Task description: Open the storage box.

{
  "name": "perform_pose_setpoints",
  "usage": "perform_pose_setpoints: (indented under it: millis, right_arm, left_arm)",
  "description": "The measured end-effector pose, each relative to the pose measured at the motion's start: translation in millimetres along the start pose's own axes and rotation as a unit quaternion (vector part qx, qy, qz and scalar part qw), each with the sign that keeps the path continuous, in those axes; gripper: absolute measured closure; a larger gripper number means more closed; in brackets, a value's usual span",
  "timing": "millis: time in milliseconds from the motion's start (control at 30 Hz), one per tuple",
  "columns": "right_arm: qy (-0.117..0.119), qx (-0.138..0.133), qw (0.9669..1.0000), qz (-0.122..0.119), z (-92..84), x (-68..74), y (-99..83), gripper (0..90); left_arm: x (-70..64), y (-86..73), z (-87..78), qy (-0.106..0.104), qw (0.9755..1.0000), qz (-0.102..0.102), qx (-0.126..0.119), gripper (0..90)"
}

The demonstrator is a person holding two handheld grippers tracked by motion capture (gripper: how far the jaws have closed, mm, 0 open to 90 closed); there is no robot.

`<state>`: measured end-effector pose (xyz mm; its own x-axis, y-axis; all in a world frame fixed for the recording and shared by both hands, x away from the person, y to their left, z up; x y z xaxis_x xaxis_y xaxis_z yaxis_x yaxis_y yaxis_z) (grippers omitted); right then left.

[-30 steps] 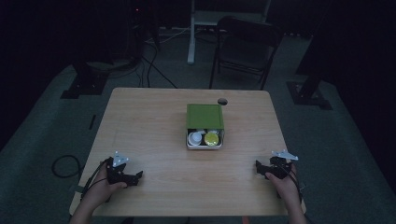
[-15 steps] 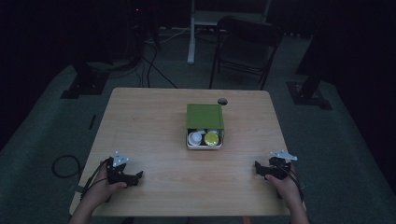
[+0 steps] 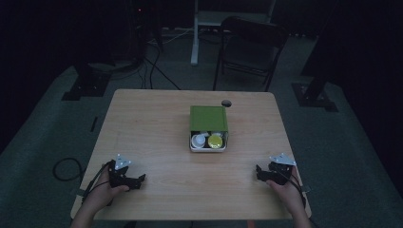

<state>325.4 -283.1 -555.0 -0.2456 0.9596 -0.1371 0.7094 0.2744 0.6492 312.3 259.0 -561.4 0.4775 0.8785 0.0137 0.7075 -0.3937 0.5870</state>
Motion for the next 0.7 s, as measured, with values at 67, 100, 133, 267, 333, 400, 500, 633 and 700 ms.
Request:
perform_pose_setpoints:
  millis: [67,100,133,267,333,400,500,633,700]
  right_arm:
    - [-0.013,0.006,0.9998,-0.011,0.7,1.7,0.4,11.0]
    - [-0.022,0.008,0.9996,-0.019,1.4,3.4,1.0,11.0]
    - [-0.024,0.007,0.9994,-0.024,1.8,5.4,1.8,11.0]
    - [-0.038,0.001,0.9979,-0.053,2.4,14.3,5.9,11.0]
    - [-0.044,-0.007,0.9961,-0.077,2.1,22.0,8.8,11.1]
    - [-0.047,-0.008,0.9949,-0.088,2.1,26.8,9.4,13.2]
    - [-0.046,-0.007,0.9938,-0.101,3.1,32.1,10.0,13.2]
    - [-0.055,-0.014,0.9896,-0.132,3.0,43.7,13.7,13.3]
    - [-0.057,-0.016,0.9886,-0.139,2.7,45.7,14.6,13.4]
  left_arm:
    - [0.0,0.0,0.0,0.0,1.0,0.0,0.0,0.0]
    - [0.0,0.0,0.0,0.0,1.0,0.0,0.0,0.0]
    - [0.0,0.0,0.0,0.0,1.0,0.0,0.0,0.0]
    - [0.0,0.0,0.0,0.0,1.0,0.0,0.0,0.0]
    - [0.0,0.0,0.0,0.0,1.0,0.0,0.0,0.0]
    - [0.0,0.0,0.0,0.0,1.0,0.0,0.0,0.0]
    - [0.0,0.0,0.0,0.0,1.0,0.0,0.0,0.0]
    - [0.0,0.0,0.0,0.0,1.0,0.0,0.0,0.0]
    - [0.0,0.0,0.0,0.0,1.0,0.0,0.0,0.0]
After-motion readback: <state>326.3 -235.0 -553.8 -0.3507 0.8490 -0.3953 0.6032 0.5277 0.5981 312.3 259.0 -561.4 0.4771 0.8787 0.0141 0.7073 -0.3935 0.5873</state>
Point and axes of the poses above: each handheld gripper's, and its own axes: z roughly forward along the jaws, y roughly out of its top, x roughly to its left, the point moved 2 cm from there along z, roughly forward along the jaws, and after that the axes turned 7 degrees about x, right-handed, at the moved point
